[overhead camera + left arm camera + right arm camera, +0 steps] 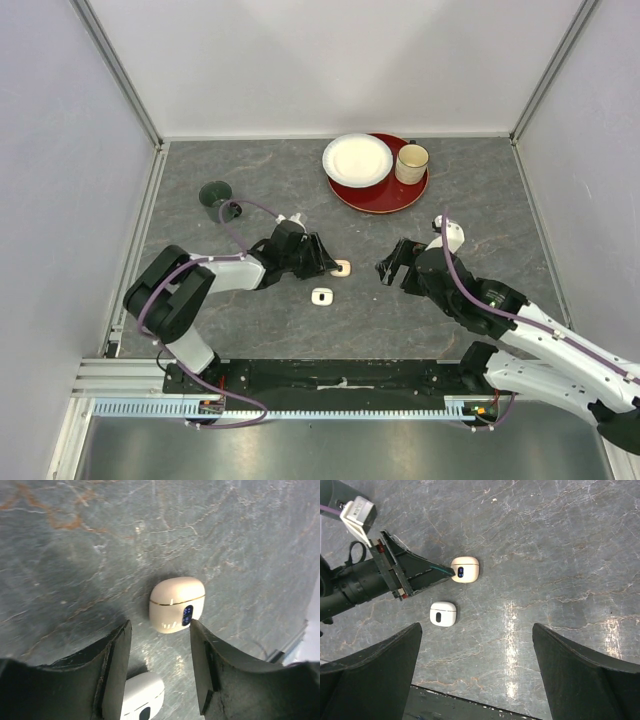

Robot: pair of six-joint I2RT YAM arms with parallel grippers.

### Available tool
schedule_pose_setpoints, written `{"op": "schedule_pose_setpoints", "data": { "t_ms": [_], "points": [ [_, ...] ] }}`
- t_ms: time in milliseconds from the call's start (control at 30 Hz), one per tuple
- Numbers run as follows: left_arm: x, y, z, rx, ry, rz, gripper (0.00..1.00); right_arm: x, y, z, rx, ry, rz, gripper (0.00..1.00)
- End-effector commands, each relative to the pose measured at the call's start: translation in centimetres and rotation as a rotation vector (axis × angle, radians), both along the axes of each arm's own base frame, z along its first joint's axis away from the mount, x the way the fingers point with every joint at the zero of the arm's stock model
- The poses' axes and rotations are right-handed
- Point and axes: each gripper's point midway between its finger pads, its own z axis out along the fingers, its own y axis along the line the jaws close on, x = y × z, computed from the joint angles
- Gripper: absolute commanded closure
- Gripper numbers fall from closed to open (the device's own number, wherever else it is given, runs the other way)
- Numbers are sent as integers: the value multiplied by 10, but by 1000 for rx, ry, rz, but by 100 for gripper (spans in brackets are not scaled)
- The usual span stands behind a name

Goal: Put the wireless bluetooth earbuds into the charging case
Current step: Place the charging case at the center of the board, then reset both arms

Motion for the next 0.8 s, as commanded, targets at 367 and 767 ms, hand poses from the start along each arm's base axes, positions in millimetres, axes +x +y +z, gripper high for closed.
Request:
{"op": "schedule_pose_setpoints", "data": {
  "t_ms": [367,767],
  "points": [
    [-4,95,65,320,-286,123,12,20,9,-4,-87,-17,8,2],
    [-12,161,104,330,-444,190,10,103,-76,-64,-80,187,-101,2]
  ]
}}
